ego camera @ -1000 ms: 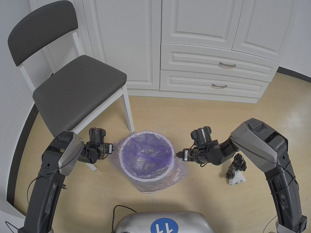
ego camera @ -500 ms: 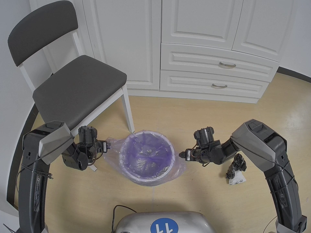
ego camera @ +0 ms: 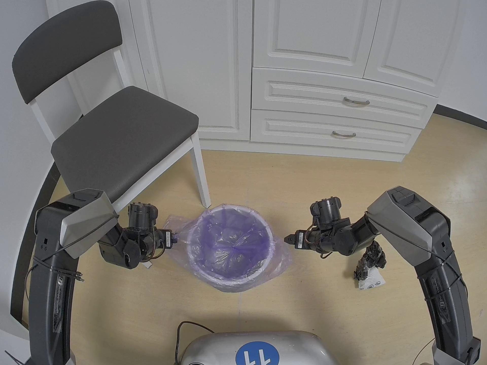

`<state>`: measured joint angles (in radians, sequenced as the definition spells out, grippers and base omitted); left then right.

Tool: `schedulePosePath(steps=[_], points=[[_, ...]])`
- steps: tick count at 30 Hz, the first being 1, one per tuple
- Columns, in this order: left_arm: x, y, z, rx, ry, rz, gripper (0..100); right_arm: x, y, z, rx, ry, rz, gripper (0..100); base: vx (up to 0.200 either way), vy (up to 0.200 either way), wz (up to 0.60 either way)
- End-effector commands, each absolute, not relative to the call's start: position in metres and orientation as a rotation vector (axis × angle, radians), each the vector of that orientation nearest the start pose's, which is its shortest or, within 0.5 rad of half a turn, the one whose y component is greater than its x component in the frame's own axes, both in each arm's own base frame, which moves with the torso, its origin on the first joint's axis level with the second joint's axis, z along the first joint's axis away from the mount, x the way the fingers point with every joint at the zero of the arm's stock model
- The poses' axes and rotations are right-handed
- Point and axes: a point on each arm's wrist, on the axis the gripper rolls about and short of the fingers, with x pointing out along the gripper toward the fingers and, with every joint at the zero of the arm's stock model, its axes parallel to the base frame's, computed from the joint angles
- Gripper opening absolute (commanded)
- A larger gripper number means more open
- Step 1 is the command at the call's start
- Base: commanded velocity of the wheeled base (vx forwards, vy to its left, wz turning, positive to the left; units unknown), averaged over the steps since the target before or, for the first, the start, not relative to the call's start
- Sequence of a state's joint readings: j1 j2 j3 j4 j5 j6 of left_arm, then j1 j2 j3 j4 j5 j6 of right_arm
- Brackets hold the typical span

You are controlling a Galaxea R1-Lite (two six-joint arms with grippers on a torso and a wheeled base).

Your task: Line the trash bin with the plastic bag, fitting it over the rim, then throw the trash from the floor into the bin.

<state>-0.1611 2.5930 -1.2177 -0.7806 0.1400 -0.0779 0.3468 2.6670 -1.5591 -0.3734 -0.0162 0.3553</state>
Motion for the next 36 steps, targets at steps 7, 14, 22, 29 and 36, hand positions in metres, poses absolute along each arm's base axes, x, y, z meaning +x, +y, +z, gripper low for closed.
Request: schedulePosePath(steps=[7, 14, 22, 29, 36], points=[[0.408, -0.054, 0.002, -0.043, 0.601, -0.158, 100, 0.45, 0.165, -0.025, 0.222, 0.737, 0.226, 100, 0.0, 0.0, 0.0], [0.393, -0.039, -0.002, -0.055, 0.651, -0.242, 100, 0.438, 0.17, 0.006, 0.223, 0.7, 0.256, 100, 0.0, 0.0, 0.0], [0.398, -0.026, -0.031, -0.044, 0.705, -0.181, 100, 0.365, 0.252, 0.049, 0.116, 0.607, 0.495, 100, 0.0, 0.0, 0.0], [0.392, -0.021, -0.033, -0.059, 0.654, -0.198, 100, 0.342, 0.277, 0.048, -0.005, 0.577, 0.544, 100, 0.0, 0.0, 0.0], [0.405, -0.028, -0.038, -0.058, 0.597, -0.227, 100, 0.321, 0.235, 0.013, 0.037, 0.579, 0.447, 100, 0.0, 0.0, 0.0]])
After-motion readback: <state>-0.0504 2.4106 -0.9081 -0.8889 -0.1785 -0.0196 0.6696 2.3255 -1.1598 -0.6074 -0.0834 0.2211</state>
